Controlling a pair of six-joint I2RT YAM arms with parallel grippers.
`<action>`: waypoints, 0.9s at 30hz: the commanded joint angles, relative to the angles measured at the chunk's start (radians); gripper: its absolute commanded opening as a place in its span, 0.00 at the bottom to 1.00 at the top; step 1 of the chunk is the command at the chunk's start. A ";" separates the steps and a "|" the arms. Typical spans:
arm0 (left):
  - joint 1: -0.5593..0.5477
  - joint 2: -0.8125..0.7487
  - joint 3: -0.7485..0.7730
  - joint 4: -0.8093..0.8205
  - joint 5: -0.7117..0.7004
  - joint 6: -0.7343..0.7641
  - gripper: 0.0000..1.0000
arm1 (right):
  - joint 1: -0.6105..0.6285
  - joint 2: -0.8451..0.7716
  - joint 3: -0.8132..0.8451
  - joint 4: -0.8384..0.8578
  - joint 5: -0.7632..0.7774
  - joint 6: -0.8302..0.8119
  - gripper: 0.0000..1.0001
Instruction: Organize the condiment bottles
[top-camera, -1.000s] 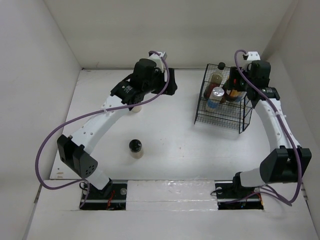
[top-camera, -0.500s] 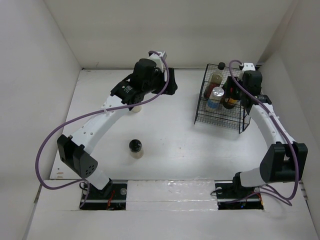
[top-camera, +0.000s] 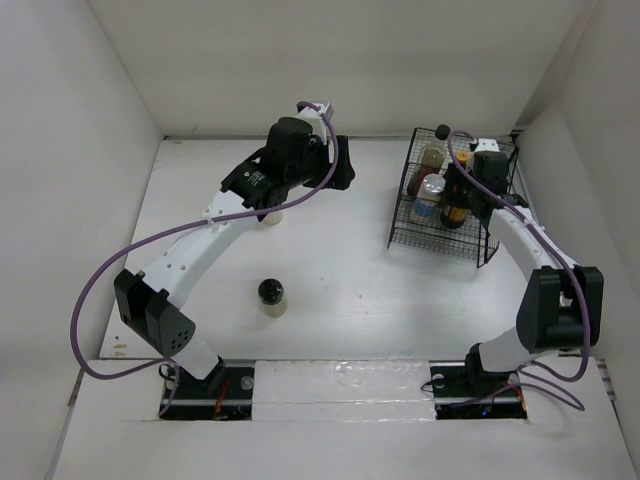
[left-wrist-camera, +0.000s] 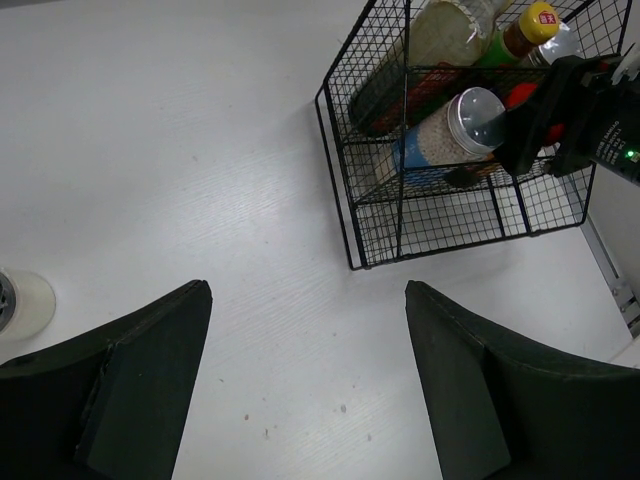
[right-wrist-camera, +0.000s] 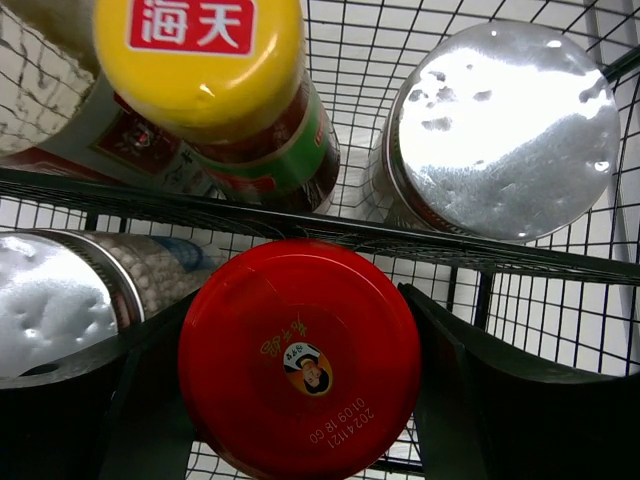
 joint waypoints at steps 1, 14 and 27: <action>0.001 -0.054 -0.005 0.023 0.003 -0.007 0.74 | 0.020 -0.020 0.013 0.042 0.028 0.017 0.56; 0.001 -0.054 0.004 0.023 0.003 -0.007 0.74 | 0.029 -0.053 0.156 -0.101 0.105 -0.003 0.75; 0.001 -0.063 0.004 0.023 0.003 -0.007 0.74 | 0.020 -0.078 0.165 -0.133 0.085 -0.003 0.80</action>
